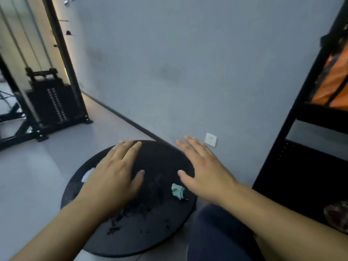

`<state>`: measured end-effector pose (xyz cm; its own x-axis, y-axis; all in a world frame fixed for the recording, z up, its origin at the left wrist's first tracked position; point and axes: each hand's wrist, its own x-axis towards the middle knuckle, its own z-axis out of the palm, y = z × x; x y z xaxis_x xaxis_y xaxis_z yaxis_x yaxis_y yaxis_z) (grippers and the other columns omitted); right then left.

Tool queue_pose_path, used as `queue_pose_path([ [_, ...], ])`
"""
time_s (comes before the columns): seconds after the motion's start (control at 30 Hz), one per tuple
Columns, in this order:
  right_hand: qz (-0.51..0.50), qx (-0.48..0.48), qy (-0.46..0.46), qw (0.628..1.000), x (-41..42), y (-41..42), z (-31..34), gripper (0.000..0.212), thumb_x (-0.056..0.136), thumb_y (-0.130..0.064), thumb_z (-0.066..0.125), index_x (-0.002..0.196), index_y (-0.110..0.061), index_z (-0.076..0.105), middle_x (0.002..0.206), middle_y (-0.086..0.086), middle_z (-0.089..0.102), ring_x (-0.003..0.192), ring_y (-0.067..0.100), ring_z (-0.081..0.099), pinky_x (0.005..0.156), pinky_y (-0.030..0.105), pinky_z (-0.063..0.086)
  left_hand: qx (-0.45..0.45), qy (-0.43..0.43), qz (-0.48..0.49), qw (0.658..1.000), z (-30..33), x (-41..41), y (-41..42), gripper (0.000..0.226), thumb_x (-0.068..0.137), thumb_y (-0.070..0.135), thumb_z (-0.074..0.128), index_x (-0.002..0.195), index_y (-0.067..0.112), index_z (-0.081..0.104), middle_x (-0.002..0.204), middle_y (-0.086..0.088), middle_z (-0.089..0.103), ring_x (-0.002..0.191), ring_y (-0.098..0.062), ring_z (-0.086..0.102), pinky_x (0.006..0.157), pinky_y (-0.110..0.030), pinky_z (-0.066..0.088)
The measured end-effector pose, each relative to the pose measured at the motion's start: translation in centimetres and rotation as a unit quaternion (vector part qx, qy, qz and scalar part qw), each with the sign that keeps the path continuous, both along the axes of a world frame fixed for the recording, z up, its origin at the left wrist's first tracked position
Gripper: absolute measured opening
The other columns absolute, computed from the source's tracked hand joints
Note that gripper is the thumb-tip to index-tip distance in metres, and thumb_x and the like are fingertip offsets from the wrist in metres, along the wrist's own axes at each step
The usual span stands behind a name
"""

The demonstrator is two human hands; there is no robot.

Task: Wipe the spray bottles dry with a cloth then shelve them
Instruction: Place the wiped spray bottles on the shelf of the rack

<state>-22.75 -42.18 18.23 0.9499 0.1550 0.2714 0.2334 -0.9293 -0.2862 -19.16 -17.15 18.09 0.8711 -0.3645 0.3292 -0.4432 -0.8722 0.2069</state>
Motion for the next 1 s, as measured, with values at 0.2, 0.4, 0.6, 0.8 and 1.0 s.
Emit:
queue_pose_path([
  [0.2, 0.045, 0.004, 0.015, 0.999, 4.6, 5.2, -2.3, 0.076, 0.098, -0.044, 0.052, 0.158, -0.040, 0.007, 0.166, -0.016, -0.001, 0.152, 0.004, -0.004, 0.124, 0.029, 0.008, -0.009, 0.033, 0.066, 0.997, -2.6, 2.7, 5.8, 0.075, 0.101, 0.040, 0.061, 0.167, 0.024, 0.029, 0.172, 0.001, 0.031, 0.162, -0.019, 0.021, 0.129, -0.035, 0.021],
  [0.4, 0.077, 0.000, 0.036, 0.996, 9.2, 9.3, -5.2, 0.076, 0.098, -0.044, 0.052, 0.158, -0.040, 0.006, 0.166, -0.015, 0.000, 0.152, 0.004, -0.006, 0.117, 0.023, 0.001, 0.002, 0.067, 0.122, 0.990, -6.1, 6.4, 10.2, 0.072, 0.099, 0.028, 0.062, 0.165, 0.021, 0.033, 0.171, -0.004, 0.034, 0.160, -0.025, 0.026, 0.129, -0.038, 0.023],
  [0.6, 0.089, 0.004, 0.070, 0.994, 14.4, 11.8, -8.6, 0.077, 0.099, -0.042, 0.053, 0.158, -0.040, 0.004, 0.166, -0.014, -0.001, 0.152, 0.005, -0.006, 0.117, 0.025, 0.003, 0.010, 0.086, 0.134, 0.987, -10.0, 10.9, 11.9, 0.068, 0.101, 0.023, 0.060, 0.164, 0.017, 0.036, 0.170, -0.008, 0.036, 0.159, -0.030, 0.030, 0.129, -0.039, 0.023],
  [0.8, 0.096, -0.016, 0.074, 0.993, 18.9, 12.7, -12.0, 0.076, 0.099, -0.041, 0.053, 0.159, -0.038, 0.006, 0.167, -0.011, 0.000, 0.152, 0.007, -0.006, 0.116, 0.025, 0.002, 0.009, 0.110, 0.126, 0.986, -13.8, 15.8, 12.1, 0.065, 0.105, 0.024, 0.055, 0.166, 0.021, 0.032, 0.172, -0.005, 0.031, 0.160, -0.025, 0.026, 0.129, -0.040, 0.028],
  [1.0, 0.085, -0.015, 0.092, 0.992, 20.8, 11.9, -14.9, 0.076, 0.099, -0.040, 0.053, 0.159, -0.038, 0.007, 0.166, -0.011, 0.000, 0.152, 0.007, -0.007, 0.117, 0.025, 0.003, 0.012, 0.117, 0.119, 0.986, -16.6, 18.3, 11.8, 0.062, 0.107, 0.018, 0.054, 0.165, 0.027, 0.034, 0.165, 0.001, 0.040, 0.144, -0.025, 0.042, 0.114, -0.037, 0.043],
])
